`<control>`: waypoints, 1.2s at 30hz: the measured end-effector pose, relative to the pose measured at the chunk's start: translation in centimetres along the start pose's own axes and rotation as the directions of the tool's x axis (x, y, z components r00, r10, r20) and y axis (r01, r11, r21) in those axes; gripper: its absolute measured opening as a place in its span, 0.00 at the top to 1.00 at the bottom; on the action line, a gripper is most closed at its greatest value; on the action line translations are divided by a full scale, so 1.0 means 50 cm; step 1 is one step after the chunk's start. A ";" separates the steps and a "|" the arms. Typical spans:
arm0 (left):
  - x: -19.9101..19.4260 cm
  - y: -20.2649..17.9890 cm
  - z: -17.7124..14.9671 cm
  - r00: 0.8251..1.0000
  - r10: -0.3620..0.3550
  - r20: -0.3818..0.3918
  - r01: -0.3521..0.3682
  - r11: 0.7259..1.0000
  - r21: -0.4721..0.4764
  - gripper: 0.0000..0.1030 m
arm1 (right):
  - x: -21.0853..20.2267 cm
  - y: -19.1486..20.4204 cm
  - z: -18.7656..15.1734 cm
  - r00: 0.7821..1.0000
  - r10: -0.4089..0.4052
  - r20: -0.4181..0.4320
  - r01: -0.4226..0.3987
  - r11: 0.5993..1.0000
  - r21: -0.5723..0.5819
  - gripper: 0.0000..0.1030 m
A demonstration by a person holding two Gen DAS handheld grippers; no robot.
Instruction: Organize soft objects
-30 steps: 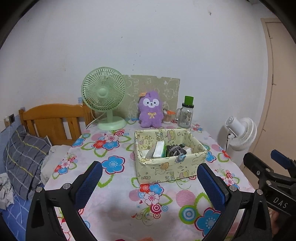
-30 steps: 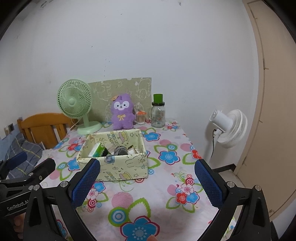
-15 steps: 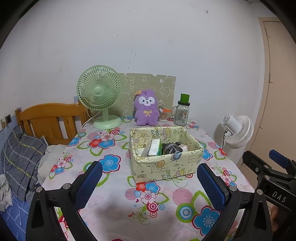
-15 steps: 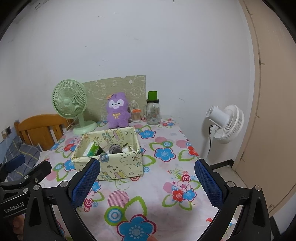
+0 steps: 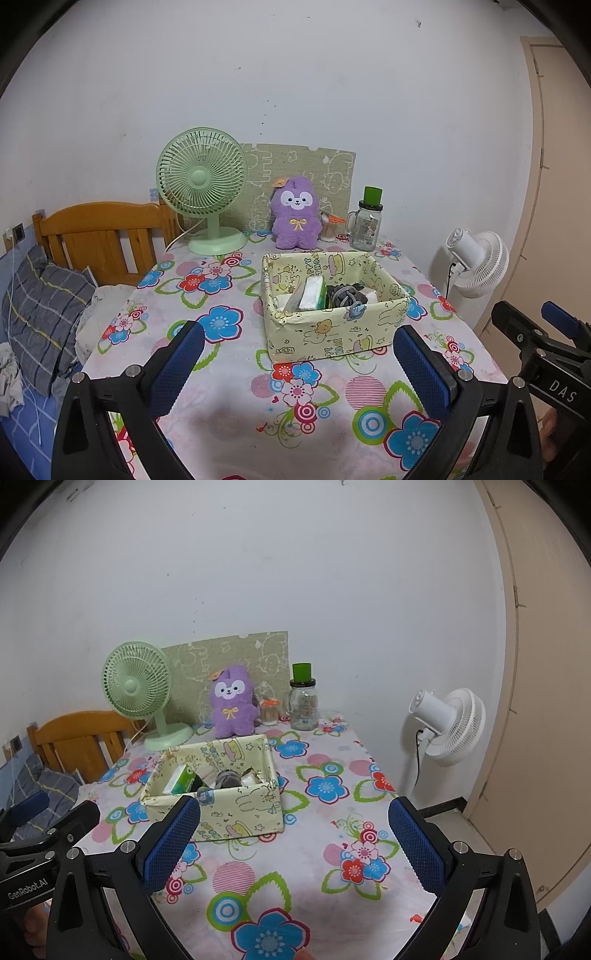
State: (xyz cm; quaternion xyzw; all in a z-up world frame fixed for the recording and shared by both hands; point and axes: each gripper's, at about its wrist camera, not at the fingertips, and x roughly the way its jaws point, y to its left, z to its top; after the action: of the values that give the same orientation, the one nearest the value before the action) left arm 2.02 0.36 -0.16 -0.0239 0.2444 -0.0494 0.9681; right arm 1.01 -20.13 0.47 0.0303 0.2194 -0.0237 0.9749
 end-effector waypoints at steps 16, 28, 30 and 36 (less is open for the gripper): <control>-0.003 -0.002 0.003 1.000 -0.005 0.011 0.005 1.000 -0.006 0.00 | -0.002 0.004 -0.001 1.000 0.011 -0.004 -0.011 1.000 -0.001 0.00; -0.004 -0.001 -0.002 1.000 -0.010 0.010 0.010 1.000 -0.005 0.00 | -0.004 0.010 -0.001 1.000 0.025 -0.005 -0.025 1.000 -0.004 0.00; -0.003 -0.001 -0.002 1.000 -0.010 0.010 0.010 1.000 -0.004 0.00 | -0.004 0.010 -0.001 1.000 0.025 -0.005 -0.025 1.000 -0.004 0.00; -0.003 -0.003 -0.004 1.000 -0.008 0.008 0.008 1.000 -0.005 0.00 | 0.000 0.010 -0.002 1.000 0.030 -0.007 -0.030 1.000 -0.001 0.00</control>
State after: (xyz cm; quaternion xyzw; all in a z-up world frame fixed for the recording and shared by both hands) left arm 1.80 0.21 -0.24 -0.0275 0.2405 -0.0528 0.9688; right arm 0.99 -19.60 0.40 0.0332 0.2224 -0.0091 0.9744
